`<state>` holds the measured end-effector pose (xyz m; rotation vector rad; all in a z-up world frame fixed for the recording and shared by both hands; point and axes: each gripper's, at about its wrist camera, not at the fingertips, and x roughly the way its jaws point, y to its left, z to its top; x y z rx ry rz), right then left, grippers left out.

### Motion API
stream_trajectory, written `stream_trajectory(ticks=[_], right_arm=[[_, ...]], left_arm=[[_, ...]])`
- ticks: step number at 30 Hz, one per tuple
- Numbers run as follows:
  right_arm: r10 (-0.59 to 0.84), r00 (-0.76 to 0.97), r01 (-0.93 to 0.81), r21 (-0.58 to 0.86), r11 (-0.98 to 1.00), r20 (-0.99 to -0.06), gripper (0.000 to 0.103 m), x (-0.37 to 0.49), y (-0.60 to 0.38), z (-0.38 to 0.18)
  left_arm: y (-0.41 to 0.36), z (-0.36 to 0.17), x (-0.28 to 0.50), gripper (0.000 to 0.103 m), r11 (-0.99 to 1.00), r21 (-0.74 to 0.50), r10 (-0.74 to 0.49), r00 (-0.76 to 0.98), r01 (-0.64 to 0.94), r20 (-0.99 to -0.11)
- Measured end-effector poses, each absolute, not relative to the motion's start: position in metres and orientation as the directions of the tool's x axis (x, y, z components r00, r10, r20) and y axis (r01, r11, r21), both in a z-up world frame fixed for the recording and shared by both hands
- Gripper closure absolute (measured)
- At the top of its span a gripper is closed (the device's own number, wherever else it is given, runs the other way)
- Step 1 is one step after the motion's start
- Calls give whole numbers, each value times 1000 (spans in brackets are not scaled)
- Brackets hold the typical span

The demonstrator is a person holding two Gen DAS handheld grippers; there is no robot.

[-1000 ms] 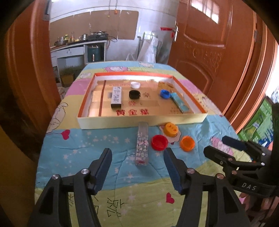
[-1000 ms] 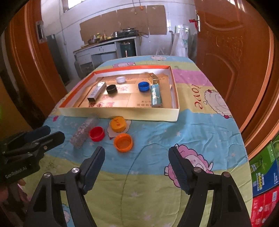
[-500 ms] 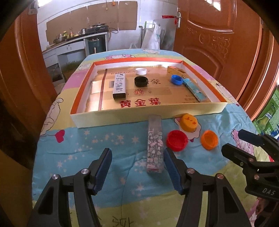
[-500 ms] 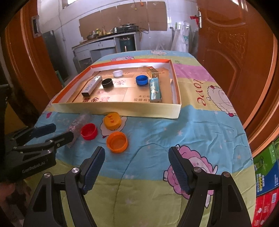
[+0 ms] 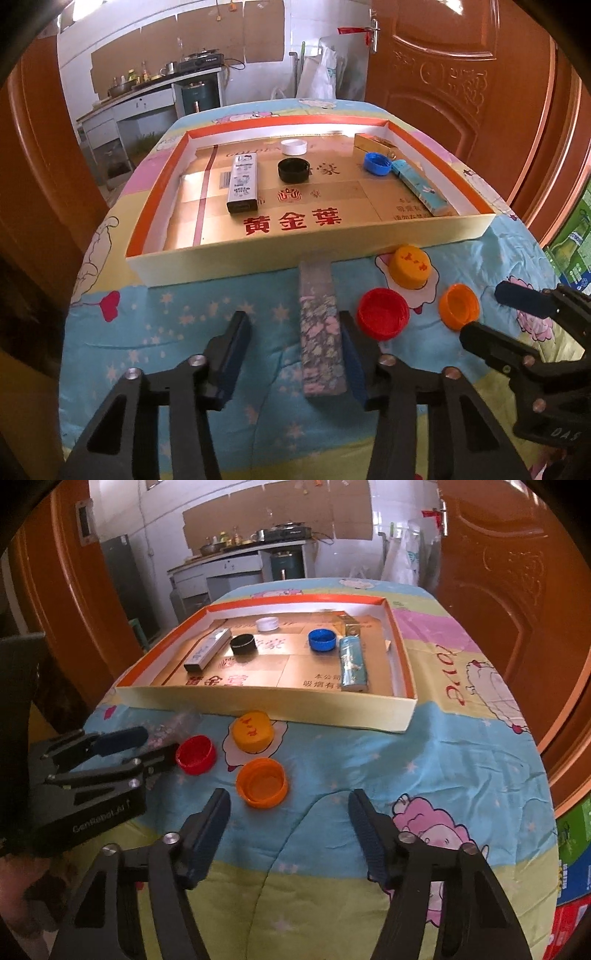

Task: Organize rigid objects
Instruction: 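Grasp the floral glass tube with left tool while right tool grasps orange cap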

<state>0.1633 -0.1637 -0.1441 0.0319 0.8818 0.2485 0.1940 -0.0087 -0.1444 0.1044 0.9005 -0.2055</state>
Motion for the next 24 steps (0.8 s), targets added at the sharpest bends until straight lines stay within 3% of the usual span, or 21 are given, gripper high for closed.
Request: stream_trajectory(ticks=[3, 11, 15, 24], right_arm=[[210, 612, -206, 102, 973, -763, 44, 166, -160, -148], [229, 606, -250, 91, 964, -762, 47, 175, -148, -147], [219, 602, -254, 76, 964, -768, 72, 179, -144, -148], [232, 615, -247, 96, 964, -754, 72, 175, -149, -141]], left_arm=[[-7, -144, 195, 64, 976, -5, -139, 604, 218, -785], [-3, -143, 196, 73, 978, -22, -147, 607, 209, -781], [-1, -142, 195, 77, 978, -29, -151, 606, 206, -781], [3, -139, 189, 82, 979, -58, -166, 608, 194, -777]])
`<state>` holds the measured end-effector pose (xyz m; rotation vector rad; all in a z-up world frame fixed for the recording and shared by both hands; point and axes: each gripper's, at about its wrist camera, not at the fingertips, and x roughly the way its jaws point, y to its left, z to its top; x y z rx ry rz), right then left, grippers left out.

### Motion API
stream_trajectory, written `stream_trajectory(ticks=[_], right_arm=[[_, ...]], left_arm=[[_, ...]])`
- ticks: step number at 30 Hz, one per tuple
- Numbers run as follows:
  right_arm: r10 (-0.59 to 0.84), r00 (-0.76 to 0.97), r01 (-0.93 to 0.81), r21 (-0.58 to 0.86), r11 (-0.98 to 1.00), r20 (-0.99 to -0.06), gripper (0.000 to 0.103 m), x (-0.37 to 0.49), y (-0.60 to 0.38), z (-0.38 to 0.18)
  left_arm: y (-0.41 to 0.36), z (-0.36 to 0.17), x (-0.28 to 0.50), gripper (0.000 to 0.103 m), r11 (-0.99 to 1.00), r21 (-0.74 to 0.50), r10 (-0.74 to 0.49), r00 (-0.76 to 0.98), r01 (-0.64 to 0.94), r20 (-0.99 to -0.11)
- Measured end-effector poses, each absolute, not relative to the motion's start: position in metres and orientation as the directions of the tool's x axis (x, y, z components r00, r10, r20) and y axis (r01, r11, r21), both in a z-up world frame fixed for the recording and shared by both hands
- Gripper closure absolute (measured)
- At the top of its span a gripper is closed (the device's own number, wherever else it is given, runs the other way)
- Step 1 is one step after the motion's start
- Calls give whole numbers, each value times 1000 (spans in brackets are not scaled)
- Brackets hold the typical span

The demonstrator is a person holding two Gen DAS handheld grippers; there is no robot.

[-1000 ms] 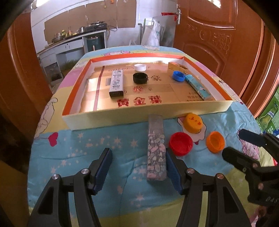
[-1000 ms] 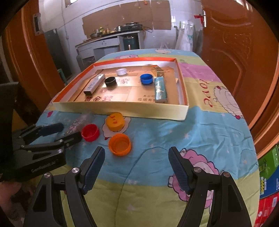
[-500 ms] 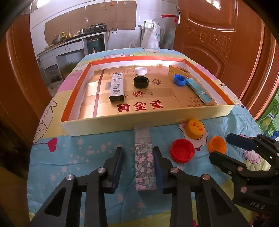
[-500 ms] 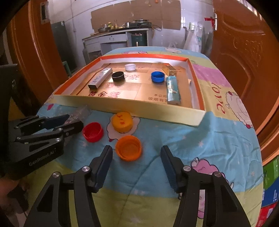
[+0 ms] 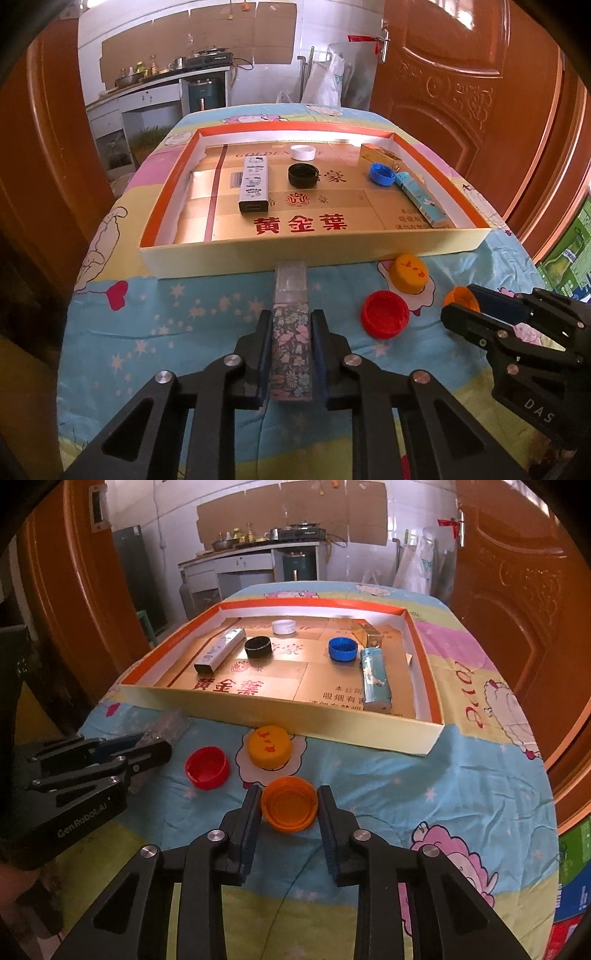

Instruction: Organize rigid objects

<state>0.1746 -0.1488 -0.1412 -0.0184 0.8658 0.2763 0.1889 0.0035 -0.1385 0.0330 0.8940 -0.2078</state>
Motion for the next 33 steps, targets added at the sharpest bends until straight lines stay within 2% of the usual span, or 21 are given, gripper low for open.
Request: stream_trajectory(ticks=[33], right_arm=[[252, 697, -265, 86, 960, -671, 73, 139, -152, -76]], left_arm=[[12, -68, 156, 82, 977, -87, -202, 709, 195, -676]])
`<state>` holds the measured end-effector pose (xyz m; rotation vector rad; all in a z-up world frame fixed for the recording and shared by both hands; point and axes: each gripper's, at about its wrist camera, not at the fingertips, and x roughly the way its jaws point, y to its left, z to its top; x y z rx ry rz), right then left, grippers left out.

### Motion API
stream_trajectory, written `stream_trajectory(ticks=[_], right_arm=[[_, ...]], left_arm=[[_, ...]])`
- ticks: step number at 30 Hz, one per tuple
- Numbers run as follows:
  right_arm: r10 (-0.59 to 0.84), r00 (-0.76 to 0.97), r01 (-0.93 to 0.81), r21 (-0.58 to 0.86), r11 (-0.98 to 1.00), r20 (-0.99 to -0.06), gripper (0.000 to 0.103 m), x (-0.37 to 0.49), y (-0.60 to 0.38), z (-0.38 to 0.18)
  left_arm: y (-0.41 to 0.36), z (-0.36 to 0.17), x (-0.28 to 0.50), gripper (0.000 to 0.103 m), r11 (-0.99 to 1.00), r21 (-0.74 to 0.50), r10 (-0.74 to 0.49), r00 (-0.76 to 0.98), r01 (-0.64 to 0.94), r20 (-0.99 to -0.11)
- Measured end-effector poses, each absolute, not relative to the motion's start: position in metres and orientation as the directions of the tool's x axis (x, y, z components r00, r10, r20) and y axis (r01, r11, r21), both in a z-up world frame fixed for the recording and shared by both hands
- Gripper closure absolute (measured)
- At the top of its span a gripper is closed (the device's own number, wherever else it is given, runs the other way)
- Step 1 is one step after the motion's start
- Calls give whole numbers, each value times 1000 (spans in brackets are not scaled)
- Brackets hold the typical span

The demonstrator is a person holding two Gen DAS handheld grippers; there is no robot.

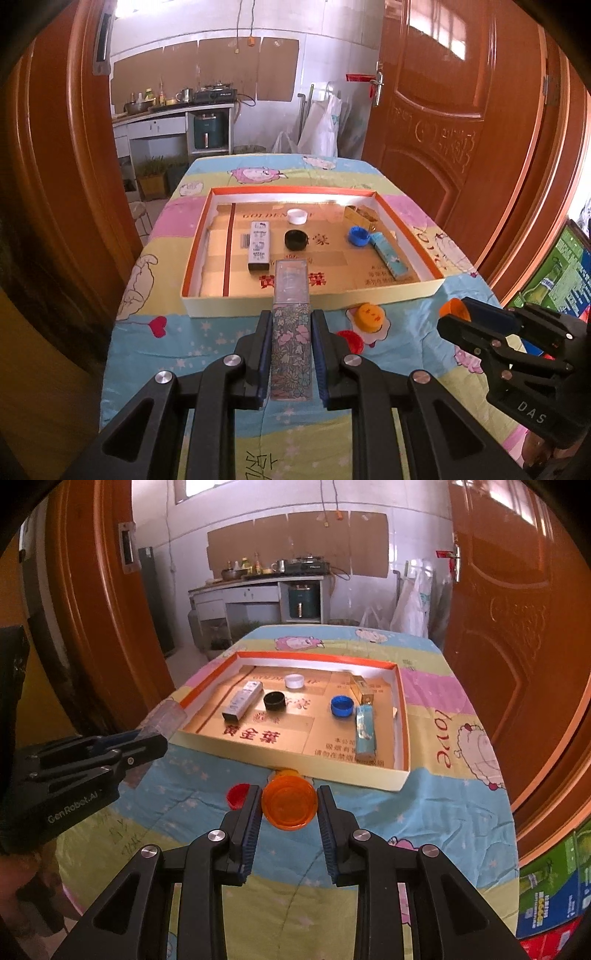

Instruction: Organize rigid objects

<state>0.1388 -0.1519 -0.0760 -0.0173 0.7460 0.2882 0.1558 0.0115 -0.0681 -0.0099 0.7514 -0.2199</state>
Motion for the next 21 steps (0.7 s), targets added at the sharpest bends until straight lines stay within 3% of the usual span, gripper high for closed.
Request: stream_trajectory(ticks=[21], right_arm=[[281, 724, -259, 129, 957, -629, 73, 175, -159, -47]], left_arm=[[10, -32, 194, 82, 980, -79, -193, 750, 185, -633]])
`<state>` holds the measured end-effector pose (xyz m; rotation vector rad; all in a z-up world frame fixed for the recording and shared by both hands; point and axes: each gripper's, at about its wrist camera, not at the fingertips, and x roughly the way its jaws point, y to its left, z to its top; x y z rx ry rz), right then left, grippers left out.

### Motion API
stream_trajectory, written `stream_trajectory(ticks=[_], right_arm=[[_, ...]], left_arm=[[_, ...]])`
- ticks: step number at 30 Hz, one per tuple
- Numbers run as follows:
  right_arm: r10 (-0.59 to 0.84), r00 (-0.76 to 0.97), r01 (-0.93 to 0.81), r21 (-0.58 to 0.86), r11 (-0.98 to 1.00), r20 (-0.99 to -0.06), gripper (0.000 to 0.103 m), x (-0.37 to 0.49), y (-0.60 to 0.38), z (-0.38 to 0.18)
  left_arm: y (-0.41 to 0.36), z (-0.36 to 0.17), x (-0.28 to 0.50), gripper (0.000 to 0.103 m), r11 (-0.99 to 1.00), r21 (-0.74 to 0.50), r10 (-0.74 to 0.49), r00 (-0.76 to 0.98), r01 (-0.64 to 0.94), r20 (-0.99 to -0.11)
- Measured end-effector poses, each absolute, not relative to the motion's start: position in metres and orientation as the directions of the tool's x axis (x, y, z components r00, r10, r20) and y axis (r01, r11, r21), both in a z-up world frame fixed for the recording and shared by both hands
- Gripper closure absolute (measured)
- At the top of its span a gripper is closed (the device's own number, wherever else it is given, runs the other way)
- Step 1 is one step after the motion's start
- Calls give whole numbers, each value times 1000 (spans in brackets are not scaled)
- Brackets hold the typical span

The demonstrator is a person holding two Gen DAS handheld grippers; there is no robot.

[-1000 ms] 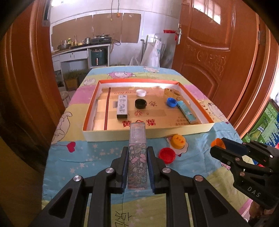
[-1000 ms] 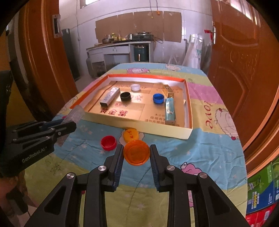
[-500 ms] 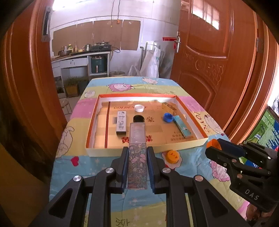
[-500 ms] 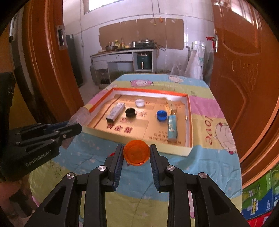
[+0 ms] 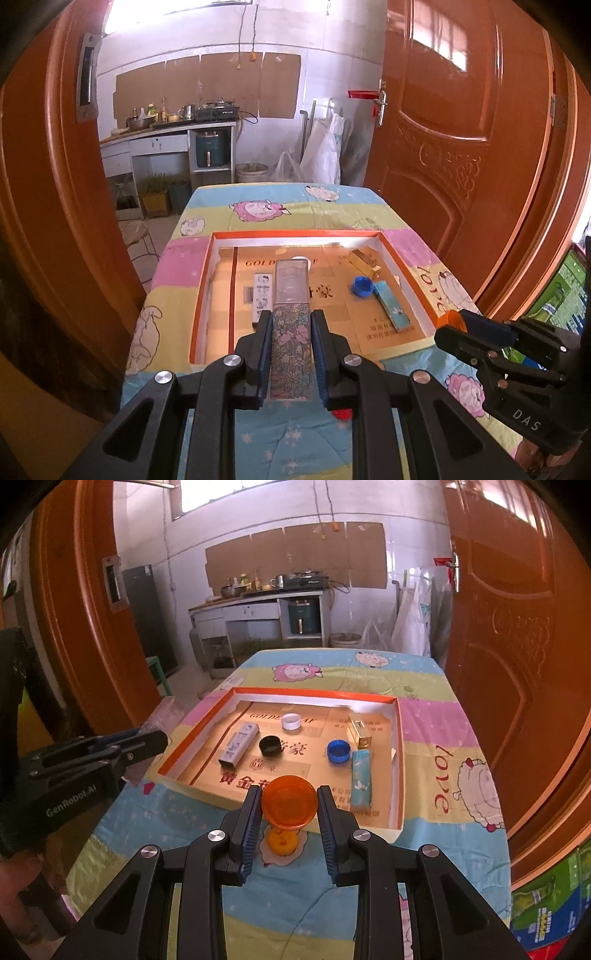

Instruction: Organize rigid objects

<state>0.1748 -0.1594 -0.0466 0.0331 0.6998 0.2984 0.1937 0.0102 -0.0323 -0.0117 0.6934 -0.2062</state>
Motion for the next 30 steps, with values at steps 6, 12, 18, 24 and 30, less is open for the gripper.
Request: stream_trajectory(ticks=[6, 12, 18, 24, 30], right_arm=[[285, 722, -256, 140, 956, -630, 73, 188, -161, -48], [297, 708, -264, 150, 953, -641, 73, 203, -158, -53], [310, 686, -270, 165, 948, -658, 73, 224, -154, -60], [319, 668, -274, 176, 945, -673, 73, 244, -152, -68], [323, 652, -278, 180, 944, -686, 73, 262, -151, -75]], left_arm=[[9, -31, 205, 82, 981, -77, -188, 753, 180, -631], [10, -36, 221, 82, 982, -84, -184, 741, 170, -646], [11, -46, 240, 82, 983, -92, -179, 722, 158, -669], [13, -54, 259, 82, 985, -86, -165, 709, 147, -686], [16, -59, 275, 82, 987, -81, -157, 700, 142, -696]])
